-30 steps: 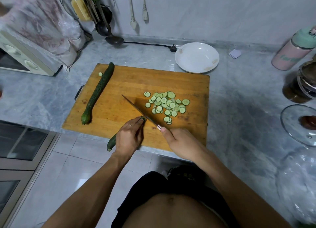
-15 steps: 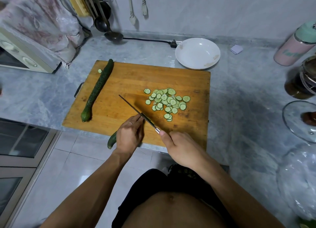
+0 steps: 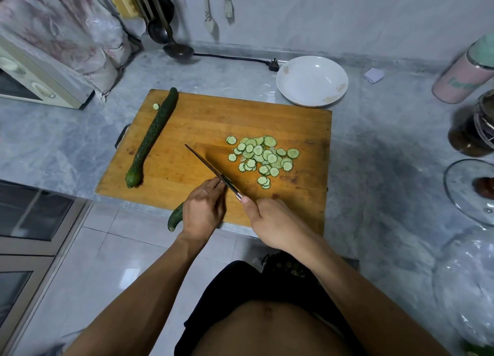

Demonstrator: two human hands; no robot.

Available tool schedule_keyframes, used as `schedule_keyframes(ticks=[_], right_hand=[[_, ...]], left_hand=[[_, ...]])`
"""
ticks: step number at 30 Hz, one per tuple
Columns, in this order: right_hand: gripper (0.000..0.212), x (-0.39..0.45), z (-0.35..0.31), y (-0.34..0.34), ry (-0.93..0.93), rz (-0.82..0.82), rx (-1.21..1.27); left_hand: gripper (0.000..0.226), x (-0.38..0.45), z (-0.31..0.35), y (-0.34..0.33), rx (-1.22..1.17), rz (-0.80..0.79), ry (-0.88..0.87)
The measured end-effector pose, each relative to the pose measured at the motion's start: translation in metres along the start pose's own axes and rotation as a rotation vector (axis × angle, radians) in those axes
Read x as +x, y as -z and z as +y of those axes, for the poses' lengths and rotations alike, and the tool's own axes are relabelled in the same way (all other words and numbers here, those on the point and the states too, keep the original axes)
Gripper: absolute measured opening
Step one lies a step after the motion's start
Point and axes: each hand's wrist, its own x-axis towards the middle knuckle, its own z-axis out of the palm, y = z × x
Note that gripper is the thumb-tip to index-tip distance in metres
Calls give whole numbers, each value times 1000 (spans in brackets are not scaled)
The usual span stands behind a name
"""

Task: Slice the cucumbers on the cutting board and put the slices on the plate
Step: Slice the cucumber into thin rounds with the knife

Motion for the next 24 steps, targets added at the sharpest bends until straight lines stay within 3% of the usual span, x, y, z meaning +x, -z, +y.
schedule_keyframes(ticks=[14, 24], right_hand=[[61, 12, 13, 16, 20, 106, 104], [55, -12, 7, 9, 74, 49, 2]], left_hand=[[26, -3, -3, 0, -16, 51, 30], [25, -3, -5, 0, -44, 24, 52]])
